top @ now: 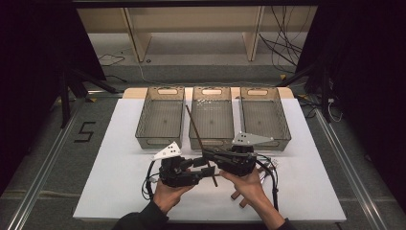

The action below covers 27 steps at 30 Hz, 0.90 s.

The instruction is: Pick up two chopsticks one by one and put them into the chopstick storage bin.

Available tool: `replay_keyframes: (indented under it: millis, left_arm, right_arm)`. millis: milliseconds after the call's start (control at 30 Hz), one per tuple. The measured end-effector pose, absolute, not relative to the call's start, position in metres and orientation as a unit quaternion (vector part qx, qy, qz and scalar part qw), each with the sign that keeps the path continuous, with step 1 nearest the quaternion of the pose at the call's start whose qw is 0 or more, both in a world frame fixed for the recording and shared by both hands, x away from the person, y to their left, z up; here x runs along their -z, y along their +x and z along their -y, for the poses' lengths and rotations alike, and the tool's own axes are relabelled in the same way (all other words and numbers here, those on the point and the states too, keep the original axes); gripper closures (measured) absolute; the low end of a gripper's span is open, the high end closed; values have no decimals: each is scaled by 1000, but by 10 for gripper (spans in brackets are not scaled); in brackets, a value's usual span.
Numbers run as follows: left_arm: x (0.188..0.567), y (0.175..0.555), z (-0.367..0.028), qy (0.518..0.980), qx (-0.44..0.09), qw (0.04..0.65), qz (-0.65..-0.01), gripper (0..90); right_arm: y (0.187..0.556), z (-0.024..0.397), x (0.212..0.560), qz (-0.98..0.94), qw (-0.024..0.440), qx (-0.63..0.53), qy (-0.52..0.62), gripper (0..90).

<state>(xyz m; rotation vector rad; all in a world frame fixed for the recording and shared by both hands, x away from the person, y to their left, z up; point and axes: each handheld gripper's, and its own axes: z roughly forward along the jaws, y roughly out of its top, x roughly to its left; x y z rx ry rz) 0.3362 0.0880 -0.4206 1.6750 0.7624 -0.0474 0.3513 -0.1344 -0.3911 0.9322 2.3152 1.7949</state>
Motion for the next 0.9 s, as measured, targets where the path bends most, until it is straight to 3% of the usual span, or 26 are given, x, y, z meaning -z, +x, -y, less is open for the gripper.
replay_keyframes:
  millis: [467, 800, 900]
  left_arm:
    - [423, 337, -91, 725, 13, 603, -333, 787]
    - [424, 339, -92, 723, 32, 597, -347, 845]
    - [423, 340, -94, 726, 18, 589, -354, 847]
  right_arm:
    - [349, 132, 394, -748, 39, -593, 295, 852]
    - [344, 135, 395, -748, 49, -596, 289, 837]
    - [341, 140, 393, -749, 64, -595, 285, 731]
